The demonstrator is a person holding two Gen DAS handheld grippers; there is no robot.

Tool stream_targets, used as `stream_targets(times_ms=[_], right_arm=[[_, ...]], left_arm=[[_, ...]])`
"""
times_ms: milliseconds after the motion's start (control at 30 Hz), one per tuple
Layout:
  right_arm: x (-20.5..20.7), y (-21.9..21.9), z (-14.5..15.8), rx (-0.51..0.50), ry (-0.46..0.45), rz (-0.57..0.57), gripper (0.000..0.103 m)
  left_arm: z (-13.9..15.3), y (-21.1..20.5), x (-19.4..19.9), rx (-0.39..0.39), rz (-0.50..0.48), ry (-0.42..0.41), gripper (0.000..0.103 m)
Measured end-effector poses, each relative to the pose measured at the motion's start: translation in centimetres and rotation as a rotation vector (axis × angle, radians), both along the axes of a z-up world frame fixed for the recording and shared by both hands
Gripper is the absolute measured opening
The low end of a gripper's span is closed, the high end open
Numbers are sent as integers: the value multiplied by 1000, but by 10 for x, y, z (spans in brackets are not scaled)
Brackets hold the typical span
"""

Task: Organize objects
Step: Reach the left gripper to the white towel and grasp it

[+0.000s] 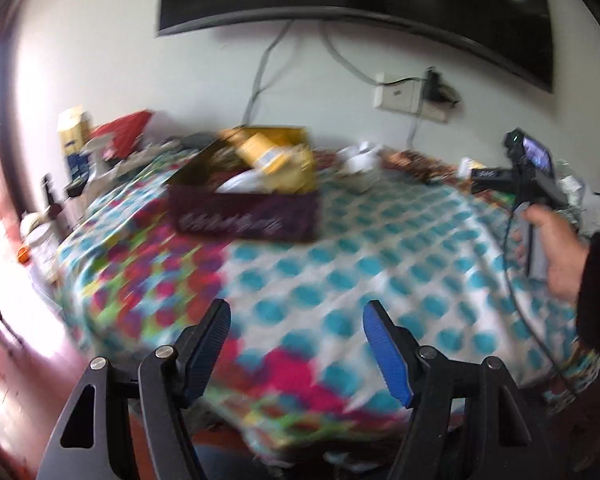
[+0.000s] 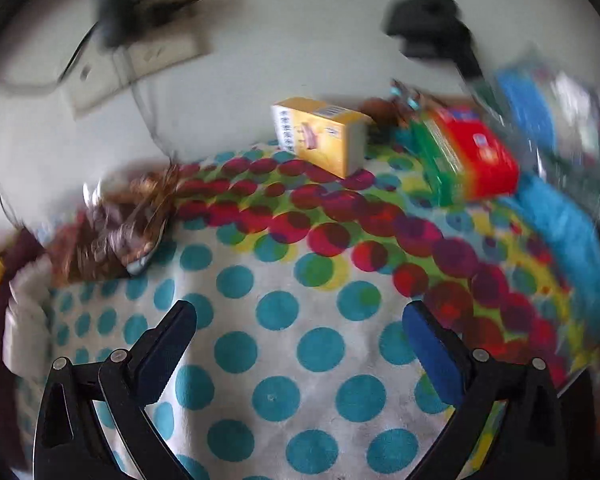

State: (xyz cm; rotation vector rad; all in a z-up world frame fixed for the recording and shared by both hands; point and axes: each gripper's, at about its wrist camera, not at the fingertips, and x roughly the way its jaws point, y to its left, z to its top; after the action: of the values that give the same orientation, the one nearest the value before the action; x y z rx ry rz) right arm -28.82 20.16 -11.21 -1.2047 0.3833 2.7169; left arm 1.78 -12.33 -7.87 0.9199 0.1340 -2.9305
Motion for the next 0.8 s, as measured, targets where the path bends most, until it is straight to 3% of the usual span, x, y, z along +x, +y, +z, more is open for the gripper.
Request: stream_targets(times_ms=[67, 200, 400, 500, 600, 700, 800], right_arm=[[2, 7, -4, -52, 3, 4, 103], [1, 1, -11, -26, -16, 10, 103], [0, -7, -13, 3, -26, 29, 103], [0, -5, -12, -16, -21, 36, 103], [0, -6, -13, -20, -23, 44, 103], [-1, -7, -13, -24, -21, 53, 103], [-1, -7, -14, -28, -19, 59, 103]], left_arm=[[12, 17, -22, -4, -39, 14, 71], [27, 46, -90, 33, -109, -5, 71], [32, 74, -199, -43, -88, -58, 71], [19, 78, -248, -92, -42, -134, 71], [3, 74, -283, -86, -6, -209, 71], [-18, 71, -304, -117, 37, -267, 71], [-29, 64, -313, -78, 44, -293, 72]])
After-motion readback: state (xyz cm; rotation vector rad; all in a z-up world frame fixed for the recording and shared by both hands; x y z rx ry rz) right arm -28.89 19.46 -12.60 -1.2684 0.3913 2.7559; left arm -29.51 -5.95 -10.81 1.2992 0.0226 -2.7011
